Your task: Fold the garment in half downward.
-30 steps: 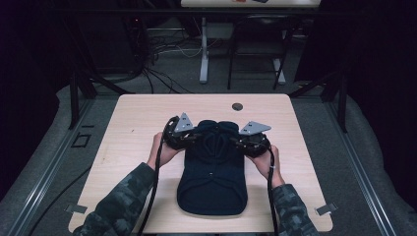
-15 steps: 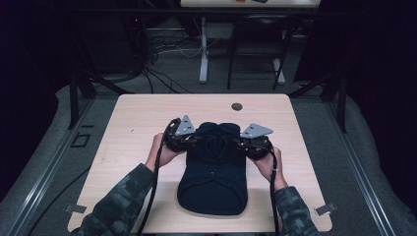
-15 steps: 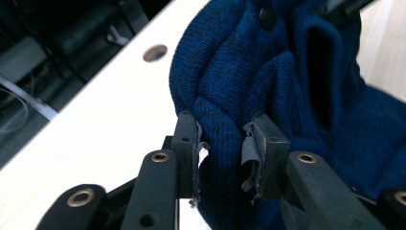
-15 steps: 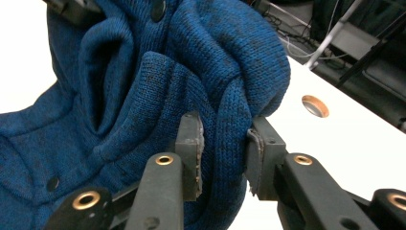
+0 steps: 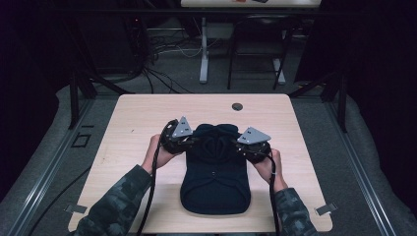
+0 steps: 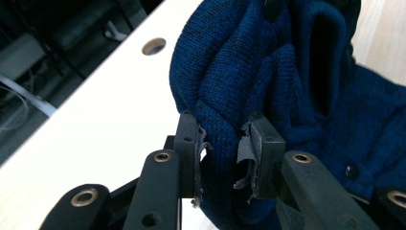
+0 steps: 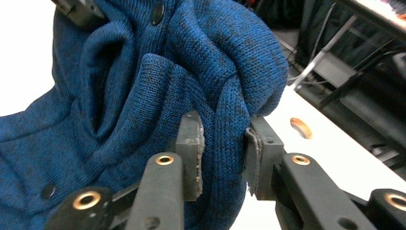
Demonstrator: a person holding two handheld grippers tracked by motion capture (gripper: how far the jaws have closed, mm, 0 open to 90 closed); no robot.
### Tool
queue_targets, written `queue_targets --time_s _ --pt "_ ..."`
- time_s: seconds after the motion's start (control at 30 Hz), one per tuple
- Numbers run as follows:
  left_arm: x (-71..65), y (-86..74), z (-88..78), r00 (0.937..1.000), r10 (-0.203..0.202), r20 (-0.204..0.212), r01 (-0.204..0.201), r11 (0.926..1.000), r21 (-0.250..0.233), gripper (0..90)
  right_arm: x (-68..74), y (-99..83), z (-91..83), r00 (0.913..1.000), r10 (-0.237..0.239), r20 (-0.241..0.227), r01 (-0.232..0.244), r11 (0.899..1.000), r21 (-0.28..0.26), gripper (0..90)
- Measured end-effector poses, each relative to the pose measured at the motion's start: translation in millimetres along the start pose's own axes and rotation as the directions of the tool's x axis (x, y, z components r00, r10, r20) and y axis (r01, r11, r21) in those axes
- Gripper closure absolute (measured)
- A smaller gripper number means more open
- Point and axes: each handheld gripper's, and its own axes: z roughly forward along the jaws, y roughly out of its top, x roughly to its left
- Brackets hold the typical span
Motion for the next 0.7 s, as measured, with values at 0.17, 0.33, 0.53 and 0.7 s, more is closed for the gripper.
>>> queue_targets --time_s 0.17,0.33,0.53,0.7 --pt "-4.9 1.3 -1.8 0.9982 0.054 -0.027 -0.054 0.9983 -0.021 71.4 -5.0 -3.5 -0.3 0.9960 0.065 -0.061 -0.063 0.998 0.026 60.2" --pt "-10.8 3.4 -2.6 0.9915 0.120 -0.049 -0.121 0.9925 -0.015 71.6 -14.5 -6.1 -0.9 0.9796 0.143 -0.141 -0.136 0.989 0.058 35.6" --pt "-14.0 2.8 -5.2 0.9835 0.171 -0.059 -0.173 0.9841 -0.039 71.7 -16.0 -1.9 5.8 0.9723 0.164 -0.167 -0.150 0.984 0.095 25.8" --pt "-12.5 -1.5 -7.3 0.9835 0.171 -0.060 -0.174 0.9838 -0.044 71.4 -11.9 -0.3 4.6 0.9844 0.130 -0.119 -0.120 0.989 0.089 61.3"
